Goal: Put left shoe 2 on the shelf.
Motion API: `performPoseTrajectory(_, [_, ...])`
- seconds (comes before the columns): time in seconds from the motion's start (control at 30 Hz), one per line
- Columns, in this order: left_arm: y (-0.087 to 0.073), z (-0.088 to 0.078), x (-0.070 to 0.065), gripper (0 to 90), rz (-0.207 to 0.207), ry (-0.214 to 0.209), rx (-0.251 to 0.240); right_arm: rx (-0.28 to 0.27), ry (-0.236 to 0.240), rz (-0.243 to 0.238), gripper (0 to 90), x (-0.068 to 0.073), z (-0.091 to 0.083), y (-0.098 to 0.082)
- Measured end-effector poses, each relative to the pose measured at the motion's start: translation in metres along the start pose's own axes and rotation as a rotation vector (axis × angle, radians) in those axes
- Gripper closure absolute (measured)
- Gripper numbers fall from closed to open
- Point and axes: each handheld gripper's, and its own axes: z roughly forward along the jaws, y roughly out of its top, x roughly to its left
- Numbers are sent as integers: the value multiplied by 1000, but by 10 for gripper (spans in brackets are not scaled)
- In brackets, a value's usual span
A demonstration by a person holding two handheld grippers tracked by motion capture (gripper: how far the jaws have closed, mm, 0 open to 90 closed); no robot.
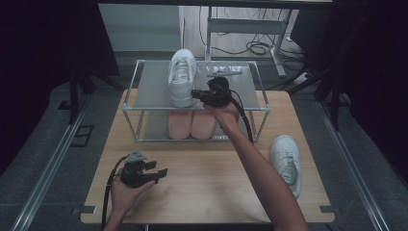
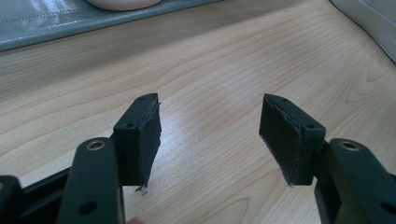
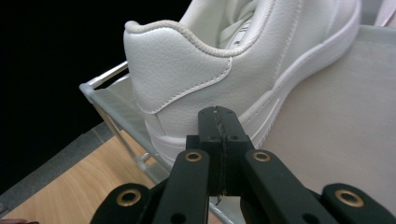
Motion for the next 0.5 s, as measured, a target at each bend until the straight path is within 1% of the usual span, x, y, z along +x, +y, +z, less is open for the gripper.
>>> performPoseTrajectory(0.17, [0,1,0,386,-1,0,0,0,19,4,900,5,5,2])
performPoseTrajectory(0.27, [0,1,0,387,0,0,0,-4,22,-1,900,8,8,2])
performPoseTrajectory(0.37, [0,1,0,387,-2,0,1,1,30,1,900,9,10,2])
performPoseTrajectory(0.47, [0,2,0,387,-2,-2,5,0,26,-4,900,11,11,2])
performPoseTrajectory(0.5, [0,2,-1,387,1,-2,6,1,19,-13,900,11,11,2])
